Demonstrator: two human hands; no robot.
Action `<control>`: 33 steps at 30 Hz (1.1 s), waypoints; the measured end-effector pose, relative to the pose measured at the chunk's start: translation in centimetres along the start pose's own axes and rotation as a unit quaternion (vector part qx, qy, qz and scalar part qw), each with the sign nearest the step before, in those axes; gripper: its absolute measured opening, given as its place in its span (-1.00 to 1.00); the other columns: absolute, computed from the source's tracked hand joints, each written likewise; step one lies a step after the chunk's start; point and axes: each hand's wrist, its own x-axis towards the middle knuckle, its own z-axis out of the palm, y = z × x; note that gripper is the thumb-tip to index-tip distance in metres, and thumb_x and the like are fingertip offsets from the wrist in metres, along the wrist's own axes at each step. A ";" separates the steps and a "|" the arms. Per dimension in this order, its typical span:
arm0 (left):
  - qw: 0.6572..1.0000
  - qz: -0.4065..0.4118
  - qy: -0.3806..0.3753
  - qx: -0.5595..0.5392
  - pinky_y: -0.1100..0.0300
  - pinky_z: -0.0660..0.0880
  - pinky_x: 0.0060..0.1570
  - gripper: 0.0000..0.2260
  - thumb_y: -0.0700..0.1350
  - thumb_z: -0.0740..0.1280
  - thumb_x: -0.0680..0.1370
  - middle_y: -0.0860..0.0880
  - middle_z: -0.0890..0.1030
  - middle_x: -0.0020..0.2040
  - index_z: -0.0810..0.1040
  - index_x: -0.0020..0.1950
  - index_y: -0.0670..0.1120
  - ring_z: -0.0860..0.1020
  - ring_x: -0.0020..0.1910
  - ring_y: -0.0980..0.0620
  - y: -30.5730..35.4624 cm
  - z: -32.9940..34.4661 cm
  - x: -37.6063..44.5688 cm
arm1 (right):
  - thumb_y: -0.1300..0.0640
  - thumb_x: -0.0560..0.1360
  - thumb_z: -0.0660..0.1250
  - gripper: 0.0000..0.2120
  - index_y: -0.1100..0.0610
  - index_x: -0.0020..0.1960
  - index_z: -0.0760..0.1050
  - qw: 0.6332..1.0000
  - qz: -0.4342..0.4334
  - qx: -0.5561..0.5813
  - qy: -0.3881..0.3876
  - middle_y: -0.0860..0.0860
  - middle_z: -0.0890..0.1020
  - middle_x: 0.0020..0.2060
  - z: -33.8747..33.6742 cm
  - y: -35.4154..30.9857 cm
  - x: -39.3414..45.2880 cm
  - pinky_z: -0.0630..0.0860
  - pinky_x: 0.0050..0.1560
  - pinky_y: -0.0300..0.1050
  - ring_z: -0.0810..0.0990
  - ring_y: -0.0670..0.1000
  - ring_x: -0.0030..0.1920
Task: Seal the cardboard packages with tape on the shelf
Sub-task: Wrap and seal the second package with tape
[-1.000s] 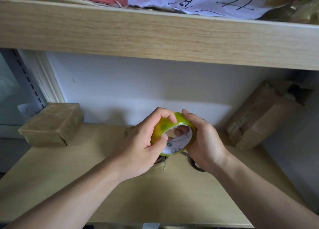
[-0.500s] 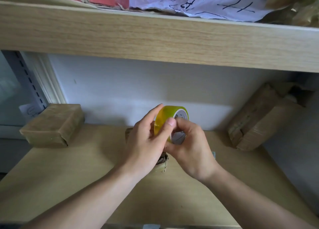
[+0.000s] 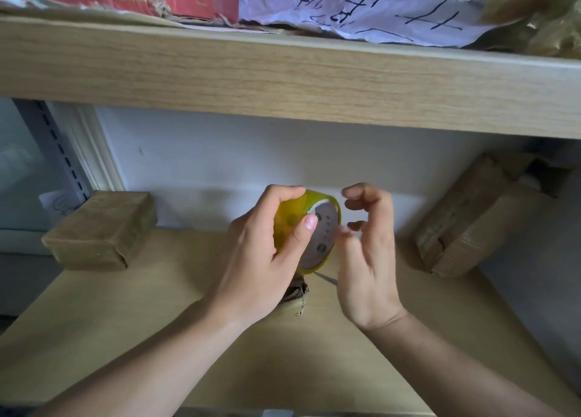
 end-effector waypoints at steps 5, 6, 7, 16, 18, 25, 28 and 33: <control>0.996 0.056 -0.073 -0.005 0.09 0.58 -0.06 -0.75 0.09 0.33 0.62 0.21 0.65 0.08 0.52 0.26 0.05 0.63 -0.03 0.11 -0.6 -0.1 -0.5 | -0.20 0.57 0.16 -0.70 -0.09 0.06 0.60 0.950 0.245 0.186 -0.055 -0.03 0.68 0.02 -0.3 0.5 1.0 0.54 0.29 0.23 0.65 0.10 0.14; 0.995 0.063 -0.081 -0.015 0.11 0.58 -0.05 -0.76 0.09 0.32 0.62 0.21 0.65 0.09 0.52 0.25 0.07 0.64 -0.02 0.11 -0.7 0.0 -0.7 | -0.23 0.55 0.20 -0.66 -0.06 0.04 0.64 0.933 0.283 0.210 -0.075 0.05 0.70 0.06 -0.3 0.9 1.0 0.52 0.29 0.32 0.66 0.17 0.15; 0.994 0.067 -0.085 -0.027 0.13 0.57 -0.05 -0.77 0.10 0.32 0.61 0.21 0.66 0.09 0.51 0.24 0.09 0.64 -0.02 0.11 -0.7 0.1 -0.8 | -0.27 0.50 0.26 -0.62 -0.01 0.04 0.65 0.917 0.318 0.225 -0.081 0.14 0.69 0.11 -0.2 1.1 0.9 0.51 0.30 0.38 0.67 0.21 0.16; 0.994 0.069 -0.073 -0.034 -0.04 0.51 -0.30 -0.71 0.21 0.36 0.53 0.02 0.64 -0.16 0.47 0.16 0.12 0.57 -0.27 -0.12 -0.5 0.4 -0.6 | -0.23 0.32 0.40 -0.36 0.19 0.22 0.54 0.887 0.385 0.252 -0.033 0.23 0.60 0.23 -0.1 2.0 0.9 0.50 0.28 0.42 0.64 0.32 0.17; 0.994 0.077 -0.082 -0.007 0.06 0.53 -0.27 -0.71 0.20 0.33 0.56 0.10 0.64 -0.08 0.50 0.22 0.14 0.57 -0.26 -0.01 -0.7 0.3 -0.5 | -0.18 0.33 0.37 -0.49 0.19 0.08 0.53 0.894 0.368 0.255 -0.020 0.21 0.59 0.01 -0.3 2.2 0.8 0.55 0.12 0.23 0.63 0.26 0.00; 0.991 0.115 -0.042 0.060 0.08 0.52 0.25 -0.64 -0.01 0.24 0.67 0.11 0.56 0.34 0.52 0.45 0.00 0.54 0.29 0.11 -1.7 0.6 -0.3 | 0.03 0.51 0.28 -0.80 0.00 -0.26 0.56 0.931 0.267 0.249 -0.012 0.09 0.54 -0.25 -1.0 0.5 1.1 0.43 -0.02 0.02 0.50 0.11 -0.15; 0.991 0.081 0.025 0.099 0.09 0.50 0.22 -0.66 -0.08 0.23 0.66 0.03 0.46 0.33 0.56 0.43 0.04 0.51 0.24 0.03 -1.9 0.8 -0.1 | 0.02 0.54 0.31 -0.79 0.06 -0.24 0.53 0.947 0.231 0.219 -0.036 0.06 0.54 -0.30 -1.0 0.3 1.0 0.43 -0.11 -0.04 0.50 0.06 -0.22; 0.998 0.027 0.025 0.050 0.37 0.44 -0.11 -0.67 -0.17 0.25 0.66 0.04 0.46 0.13 0.61 0.37 0.05 0.56 -0.16 0.12 -1.9 0.5 0.2 | 0.01 0.55 0.36 -0.74 0.20 -0.15 0.48 0.972 0.170 0.145 -0.071 0.15 0.53 -0.33 -0.6 0.6 0.4 0.42 -0.22 -0.01 0.47 0.07 -0.28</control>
